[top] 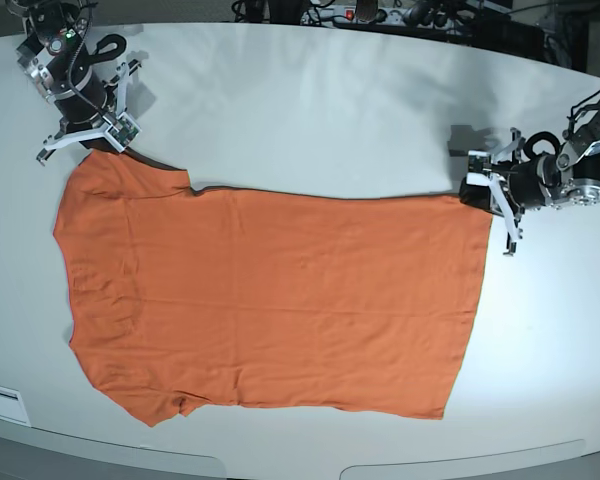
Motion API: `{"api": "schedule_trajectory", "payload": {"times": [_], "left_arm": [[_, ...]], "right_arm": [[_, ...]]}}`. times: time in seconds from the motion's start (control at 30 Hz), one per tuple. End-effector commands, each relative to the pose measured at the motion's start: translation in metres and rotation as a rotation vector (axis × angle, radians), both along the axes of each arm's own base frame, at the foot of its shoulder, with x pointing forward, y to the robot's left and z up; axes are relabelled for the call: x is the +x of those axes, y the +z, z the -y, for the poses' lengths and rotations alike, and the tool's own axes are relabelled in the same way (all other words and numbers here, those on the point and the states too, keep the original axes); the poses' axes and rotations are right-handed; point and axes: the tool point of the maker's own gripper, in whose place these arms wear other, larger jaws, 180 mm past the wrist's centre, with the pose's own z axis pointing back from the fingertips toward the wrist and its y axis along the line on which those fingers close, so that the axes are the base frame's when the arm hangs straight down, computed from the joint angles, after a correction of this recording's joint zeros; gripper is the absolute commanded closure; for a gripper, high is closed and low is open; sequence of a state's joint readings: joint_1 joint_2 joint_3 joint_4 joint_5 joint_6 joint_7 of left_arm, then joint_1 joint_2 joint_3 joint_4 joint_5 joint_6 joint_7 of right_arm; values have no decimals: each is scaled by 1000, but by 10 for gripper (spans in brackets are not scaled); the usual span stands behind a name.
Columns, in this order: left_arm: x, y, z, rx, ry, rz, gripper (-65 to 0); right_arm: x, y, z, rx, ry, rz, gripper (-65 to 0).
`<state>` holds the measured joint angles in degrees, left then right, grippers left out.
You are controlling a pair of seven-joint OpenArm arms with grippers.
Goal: Fold the T-shirt properly
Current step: 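Grasp the orange shirt's edge corners with both grippers and pull toward the arms, then drag the held shirt edge further toward the arm bases with both grippers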
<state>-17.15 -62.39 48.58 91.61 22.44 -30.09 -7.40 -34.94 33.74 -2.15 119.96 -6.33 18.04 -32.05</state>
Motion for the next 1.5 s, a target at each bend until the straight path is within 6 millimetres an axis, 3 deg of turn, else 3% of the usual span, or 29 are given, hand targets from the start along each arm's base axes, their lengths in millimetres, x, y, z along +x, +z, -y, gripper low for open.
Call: {"api": "schedule_trajectory", "payload": {"times": [0.0,0.13,0.37,0.67,1.03,1.23,1.37,1.47], "left_arm": [[1,9,-7,19,0,2,0],[-15,16,1,-3,-30,-30,0],[-60,13,14,21,-93,-82,0],[-118,19,20,72,-213,-157,0],[-142,39,27,104,-280,-144,0],[-133,43,26,141,-259,-87,0],[-106,49,23,155,-171,41,0],[-90,55,24,151,-148,131,0]], "right_arm": [[3,13,1,-12,9,37,0],[-12,23,1,-35,5,38,0],[-41,37,11,-61,-34,8,0],[-87,31,17,-79,-83,-105,0],[-146,16,21,-89,-160,-274,0],[-139,23,30,-167,-169,-207,0],[-114,34,32,-215,-119,-97,0],[-89,40,24,-171,-62,-39,0]]}}
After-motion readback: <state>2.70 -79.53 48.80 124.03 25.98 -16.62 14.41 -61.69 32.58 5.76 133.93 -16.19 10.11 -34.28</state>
